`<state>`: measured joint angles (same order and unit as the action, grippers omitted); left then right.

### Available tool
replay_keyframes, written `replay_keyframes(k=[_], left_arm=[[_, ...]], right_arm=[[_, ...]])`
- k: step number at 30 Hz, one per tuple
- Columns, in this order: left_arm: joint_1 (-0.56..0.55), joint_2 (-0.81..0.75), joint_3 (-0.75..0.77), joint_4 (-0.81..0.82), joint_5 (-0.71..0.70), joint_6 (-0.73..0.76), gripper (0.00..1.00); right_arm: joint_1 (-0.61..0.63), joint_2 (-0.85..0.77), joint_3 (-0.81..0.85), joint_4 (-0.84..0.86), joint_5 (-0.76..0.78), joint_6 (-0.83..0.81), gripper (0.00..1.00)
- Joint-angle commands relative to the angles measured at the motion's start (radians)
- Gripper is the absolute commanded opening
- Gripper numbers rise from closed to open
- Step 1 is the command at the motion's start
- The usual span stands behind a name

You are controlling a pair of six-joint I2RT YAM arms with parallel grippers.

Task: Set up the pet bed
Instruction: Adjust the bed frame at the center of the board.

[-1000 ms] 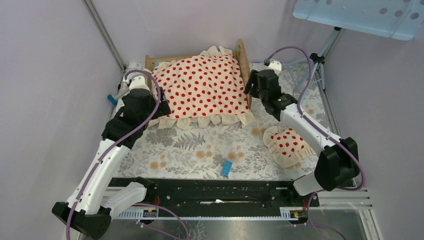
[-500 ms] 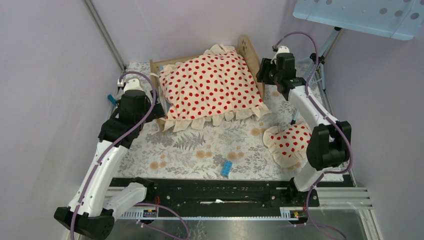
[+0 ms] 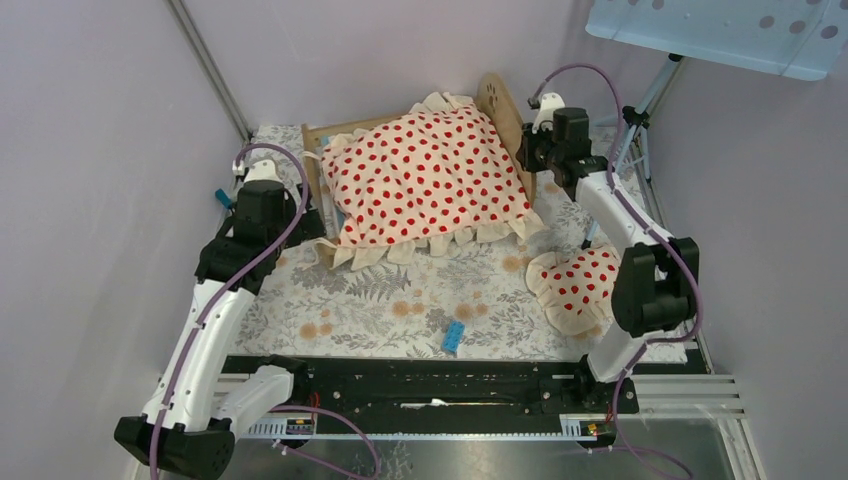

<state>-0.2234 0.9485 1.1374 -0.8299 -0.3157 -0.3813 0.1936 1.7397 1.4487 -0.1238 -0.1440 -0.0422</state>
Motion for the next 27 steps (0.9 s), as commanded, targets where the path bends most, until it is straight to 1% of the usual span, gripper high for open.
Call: replay_keyframes(k=[1, 5, 8, 10, 13, 15, 16, 18, 20, 22, 23, 25, 27], left_arm=[[0.009, -0.021, -0.021, -0.002, 0.066, 0.0, 0.99], [0.009, -0.016, -0.037, -0.011, 0.104, -0.005, 0.99], [0.009, -0.016, -0.044, -0.016, 0.126, -0.005, 0.99], [0.01, -0.021, -0.047, -0.014, 0.168, 0.002, 0.99], [0.009, -0.029, -0.049, -0.013, 0.238, 0.027, 0.99], [0.009, -0.043, -0.046, -0.02, 0.263, 0.043, 0.99], [0.009, -0.051, -0.045, -0.027, 0.272, 0.052, 0.99], [0.009, -0.067, -0.048, -0.046, 0.265, 0.058, 0.99], [0.009, -0.09, -0.058, -0.061, 0.25, 0.042, 0.97], [0.009, -0.118, -0.08, -0.074, 0.253, 0.001, 0.94], [0.009, -0.135, -0.097, -0.079, 0.262, -0.017, 0.93], [0.009, -0.176, -0.139, -0.082, 0.274, -0.067, 0.91], [0.009, -0.228, -0.197, -0.058, 0.305, -0.137, 0.86]], right_arm=[[-0.055, -0.157, -0.122, 0.041, -0.233, -0.018, 0.13], [-0.082, -0.225, -0.196, 0.079, -0.307, -0.043, 0.11], [-0.09, -0.235, -0.215, 0.099, -0.337, -0.048, 0.11], [-0.091, -0.211, -0.205, 0.114, -0.349, -0.029, 0.12], [-0.09, -0.136, -0.117, 0.115, -0.333, 0.03, 0.18], [-0.092, -0.077, -0.01, 0.094, -0.29, 0.087, 0.28], [-0.092, -0.055, 0.033, 0.05, -0.267, 0.105, 0.33], [-0.091, -0.061, 0.054, 0.029, -0.22, 0.138, 0.44], [-0.092, -0.121, 0.009, 0.046, -0.148, 0.166, 0.54], [-0.091, -0.197, -0.053, 0.054, -0.082, 0.191, 0.65], [-0.091, -0.236, -0.083, 0.049, -0.062, 0.198, 0.69], [-0.091, -0.333, -0.136, 0.029, -0.046, 0.207, 0.73], [-0.09, -0.421, -0.194, 0.014, -0.036, 0.224, 0.76]])
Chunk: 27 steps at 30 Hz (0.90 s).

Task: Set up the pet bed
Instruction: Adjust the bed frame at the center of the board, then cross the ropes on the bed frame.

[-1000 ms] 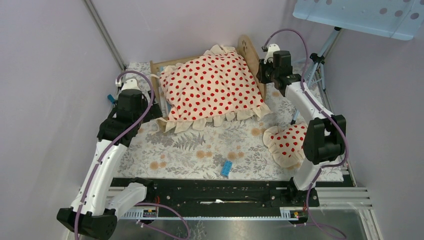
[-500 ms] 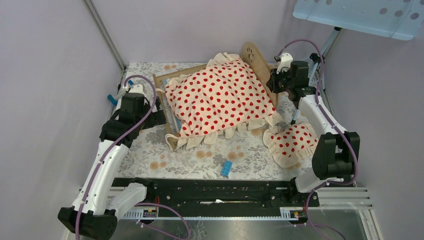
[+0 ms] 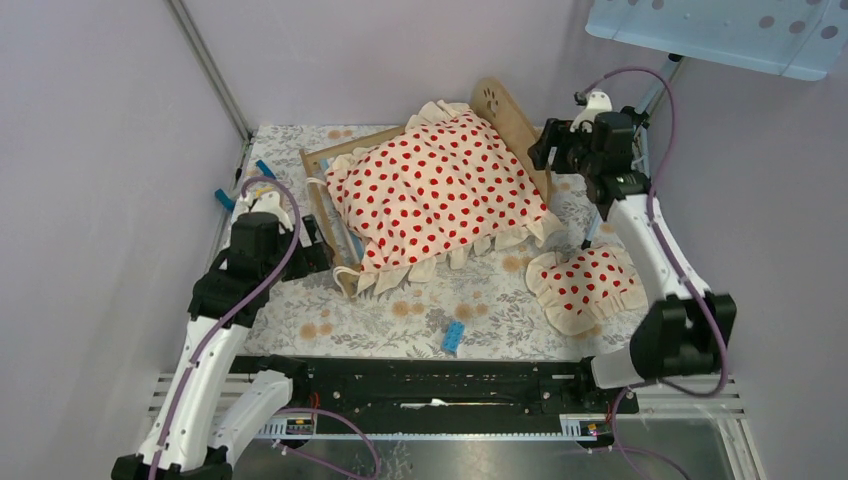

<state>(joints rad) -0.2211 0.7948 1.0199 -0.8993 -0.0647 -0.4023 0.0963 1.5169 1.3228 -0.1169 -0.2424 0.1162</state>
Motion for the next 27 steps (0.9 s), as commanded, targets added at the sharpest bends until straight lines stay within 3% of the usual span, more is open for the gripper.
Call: replay_keyframes(k=[1, 7, 14, 19, 24, 27], left_arm=[[0.006, -0.098, -0.126, 0.034, 0.095, -0.137, 0.84], [0.006, -0.156, -0.275, 0.14, 0.17, -0.23, 0.81], [0.006, -0.104, -0.291, 0.208, 0.158, -0.273, 0.78], [0.006, -0.078, -0.313, 0.251, 0.167, -0.294, 0.58], [0.006, -0.055, -0.326, 0.275, 0.164, -0.296, 0.48], [0.006, -0.046, -0.325, 0.289, 0.154, -0.289, 0.37]], right_arm=[[0.006, -0.241, -0.104, 0.004, 0.056, 0.078, 0.76], [0.006, -0.492, -0.262, -0.004, -0.013, 0.157, 0.76], [0.006, -0.602, -0.335, -0.001, -0.118, 0.209, 0.75], [0.007, -0.611, -0.359, -0.005, -0.152, 0.212, 0.73], [0.007, -0.624, -0.378, 0.003, -0.165, 0.218, 0.72], [0.006, -0.631, -0.384, 0.004, -0.169, 0.217, 0.72]])
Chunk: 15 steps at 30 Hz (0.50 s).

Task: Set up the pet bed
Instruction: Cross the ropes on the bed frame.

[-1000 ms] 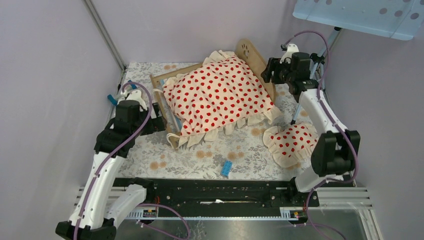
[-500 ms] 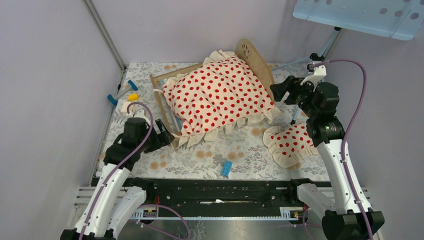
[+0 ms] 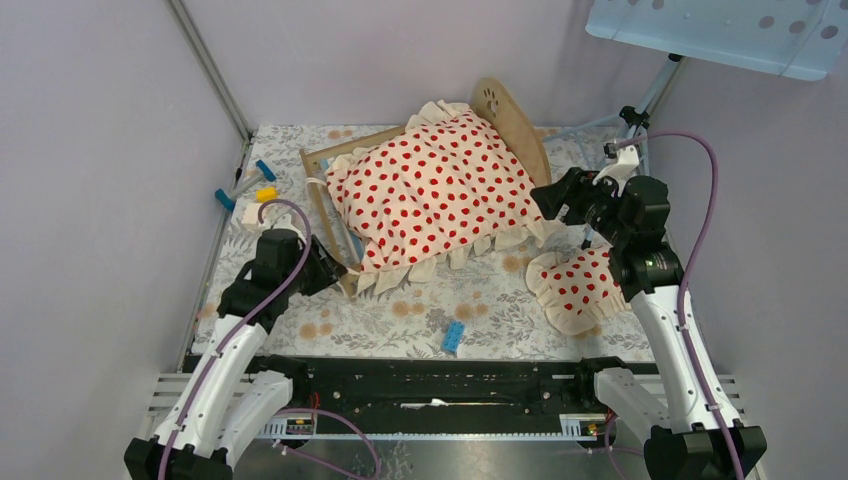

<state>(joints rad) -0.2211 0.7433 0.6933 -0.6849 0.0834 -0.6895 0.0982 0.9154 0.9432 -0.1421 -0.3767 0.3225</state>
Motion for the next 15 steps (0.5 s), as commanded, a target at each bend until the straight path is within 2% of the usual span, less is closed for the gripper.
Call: replay_keyframes(k=[1, 9, 15], left_arm=[[0.006, 0.008, 0.003, 0.077, 0.001, 0.002, 0.33], [0.006, 0.036, 0.03, 0.073, 0.021, 0.043, 0.02], [0.006, 0.051, 0.069, 0.058, 0.15, 0.056, 0.0]], right_arm=[[0.005, -0.032, -0.006, 0.029, -0.034, 0.01, 0.72], [0.005, -0.048, -0.026, 0.023, -0.047, 0.014, 0.71], [0.007, -0.062, -0.046, 0.032, -0.087, 0.038, 0.68]])
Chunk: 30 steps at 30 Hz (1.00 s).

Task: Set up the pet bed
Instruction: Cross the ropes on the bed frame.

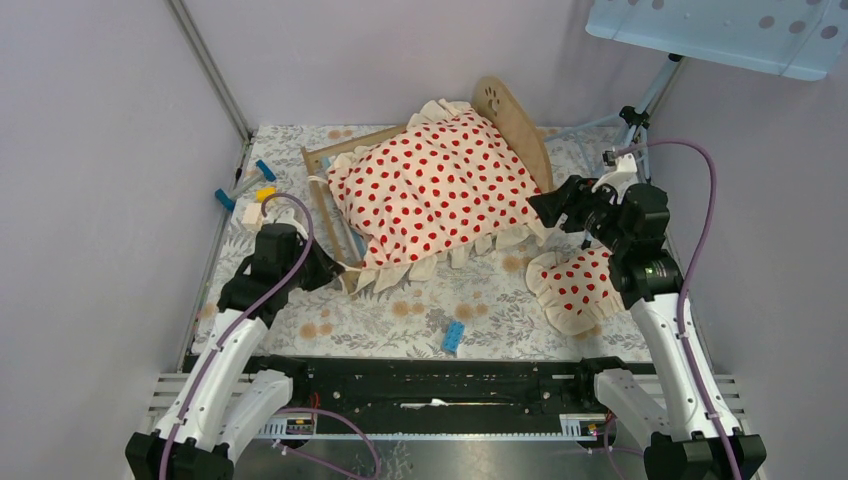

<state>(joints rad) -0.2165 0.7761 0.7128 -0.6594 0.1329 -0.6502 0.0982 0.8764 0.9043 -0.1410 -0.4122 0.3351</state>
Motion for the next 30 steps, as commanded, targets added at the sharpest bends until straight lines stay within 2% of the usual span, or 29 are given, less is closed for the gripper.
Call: replay_keyframes(k=[1, 6, 15, 18, 22, 27, 30], left_arm=[[0.002, 0.015, 0.056, 0.025, 0.119, 0.014, 0.0], [-0.002, -0.001, 0.062, 0.005, 0.209, 0.013, 0.0], [-0.012, -0.021, 0.067, -0.033, 0.234, 0.015, 0.0], [-0.012, -0.011, 0.088, -0.018, 0.259, 0.01, 0.0], [-0.014, 0.012, 0.134, -0.017, 0.278, 0.038, 0.0], [-0.015, 0.041, 0.151, -0.017, 0.324, 0.063, 0.0], [-0.018, 0.049, 0.149, -0.017, 0.34, 0.074, 0.0]], right_arm=[[0.011, -0.027, -0.01, 0.031, -0.055, 0.029, 0.68], [0.078, -0.04, -0.026, 0.031, -0.052, 0.024, 0.67], [0.448, 0.024, -0.055, 0.124, 0.072, -0.05, 0.7], [0.586, 0.081, -0.084, 0.234, 0.112, -0.115, 0.7], [0.722, 0.195, -0.126, 0.412, 0.059, -0.232, 0.72], [0.849, 0.351, -0.125, 0.592, 0.028, -0.427, 0.74], [0.882, 0.416, -0.121, 0.683, -0.013, -0.507, 0.75]])
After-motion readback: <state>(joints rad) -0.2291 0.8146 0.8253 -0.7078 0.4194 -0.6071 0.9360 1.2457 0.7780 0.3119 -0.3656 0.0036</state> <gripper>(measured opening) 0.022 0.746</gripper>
